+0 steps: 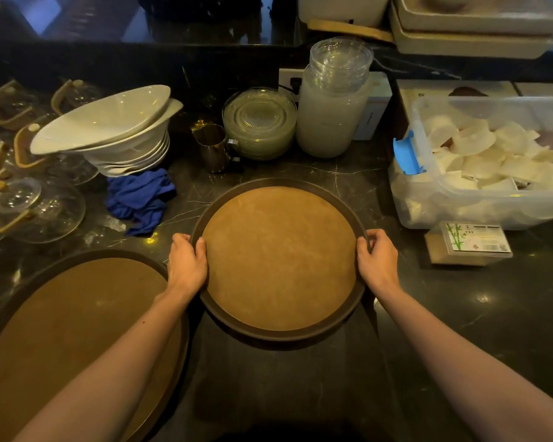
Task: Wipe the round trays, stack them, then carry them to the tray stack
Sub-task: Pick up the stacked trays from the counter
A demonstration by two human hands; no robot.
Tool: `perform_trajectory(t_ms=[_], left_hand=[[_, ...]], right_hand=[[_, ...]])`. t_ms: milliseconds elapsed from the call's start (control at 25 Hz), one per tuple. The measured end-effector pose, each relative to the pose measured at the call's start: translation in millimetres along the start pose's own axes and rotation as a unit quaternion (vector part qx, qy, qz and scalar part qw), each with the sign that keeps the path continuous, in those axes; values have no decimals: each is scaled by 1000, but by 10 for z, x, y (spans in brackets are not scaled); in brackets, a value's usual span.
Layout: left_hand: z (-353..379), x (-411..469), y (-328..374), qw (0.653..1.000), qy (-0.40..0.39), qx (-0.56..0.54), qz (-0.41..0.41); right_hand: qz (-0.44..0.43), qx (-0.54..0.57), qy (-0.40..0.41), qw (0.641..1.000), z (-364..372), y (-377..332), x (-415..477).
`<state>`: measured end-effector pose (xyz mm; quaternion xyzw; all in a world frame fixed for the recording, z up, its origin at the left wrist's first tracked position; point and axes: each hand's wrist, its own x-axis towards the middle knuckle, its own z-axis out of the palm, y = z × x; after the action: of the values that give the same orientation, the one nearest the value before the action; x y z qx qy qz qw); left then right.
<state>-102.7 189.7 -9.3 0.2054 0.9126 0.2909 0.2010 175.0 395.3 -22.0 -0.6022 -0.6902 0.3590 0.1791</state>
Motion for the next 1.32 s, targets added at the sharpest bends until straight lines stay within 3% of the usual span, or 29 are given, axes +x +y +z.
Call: perform_trajectory(t_ms=[280, 480, 840, 1000, 1320], left_hand=[[-137, -339, -45, 997, 52, -45, 31], [-376, -662, -258, 990, 114, -76, 16], [-962, -1447, -1199, 959, 268, -72, -62], [-1247, -1620, -1702, 939, 322, -79, -90], [-1793, -1573, -2398, 956, 274, -54, -92]], right_hand=[[-44, 57, 48, 996, -193, -18, -201], [-77, 81, 39, 993, -150, -179, -364], [-164, 79, -108, 977, 463, -669, -947], [-196, 55, -137, 969, 808, -907, -1370], [-215, -40, -163, 962, 1368, -1303, -1925]])
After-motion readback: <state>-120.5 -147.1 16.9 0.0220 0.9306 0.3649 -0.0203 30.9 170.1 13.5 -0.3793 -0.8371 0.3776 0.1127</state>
